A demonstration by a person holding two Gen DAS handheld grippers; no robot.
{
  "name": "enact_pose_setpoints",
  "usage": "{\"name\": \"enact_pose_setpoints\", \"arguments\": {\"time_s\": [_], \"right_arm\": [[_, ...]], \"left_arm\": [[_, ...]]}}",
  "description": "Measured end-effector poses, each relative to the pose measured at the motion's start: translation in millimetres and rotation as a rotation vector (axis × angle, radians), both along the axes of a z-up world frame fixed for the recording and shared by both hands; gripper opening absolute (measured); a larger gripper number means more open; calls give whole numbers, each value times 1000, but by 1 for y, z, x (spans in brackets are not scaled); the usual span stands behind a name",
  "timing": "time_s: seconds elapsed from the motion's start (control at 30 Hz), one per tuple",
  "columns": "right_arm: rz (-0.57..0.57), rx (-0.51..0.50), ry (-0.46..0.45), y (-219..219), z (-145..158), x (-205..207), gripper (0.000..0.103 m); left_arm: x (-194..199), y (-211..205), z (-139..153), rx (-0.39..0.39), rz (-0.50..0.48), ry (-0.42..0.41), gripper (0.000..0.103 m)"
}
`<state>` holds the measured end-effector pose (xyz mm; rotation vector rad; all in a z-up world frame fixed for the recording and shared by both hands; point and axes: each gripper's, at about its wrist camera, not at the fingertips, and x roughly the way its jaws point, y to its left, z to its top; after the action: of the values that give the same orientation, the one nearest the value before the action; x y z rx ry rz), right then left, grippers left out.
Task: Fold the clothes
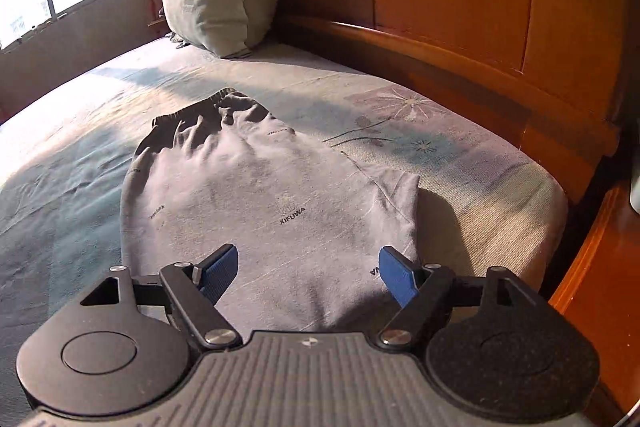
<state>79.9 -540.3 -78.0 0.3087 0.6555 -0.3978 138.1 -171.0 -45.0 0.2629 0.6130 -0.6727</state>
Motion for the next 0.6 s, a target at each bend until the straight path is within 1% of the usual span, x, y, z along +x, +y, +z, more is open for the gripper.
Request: {"name": "enact_pose_setpoints", "arguments": {"time_s": [0.03,0.13,0.2,0.27,0.37,0.53,0.6], "right_arm": [[17,15,-15,8,7,-6,89],[69,39,-39,32,23,-21,90],[88,24,-24,48,29,-32,91],[93,21,6,63,32,-43,91],[87,26,44,84,33,-60,91],[95,70,44,106,38,-86,91],[97,78,39,113,42,-95,91]], "left_arm": [[-1,-3,1,-2,-6,-2,102],[-5,-13,4,-4,7,-13,102],[-10,-18,6,-4,27,-23,102],[-16,-23,9,-9,4,-12,102],[-28,-27,18,-45,-22,-21,102],[-45,-31,37,-104,-51,-4,102],[-50,-33,39,-89,-62,2,102]]}}
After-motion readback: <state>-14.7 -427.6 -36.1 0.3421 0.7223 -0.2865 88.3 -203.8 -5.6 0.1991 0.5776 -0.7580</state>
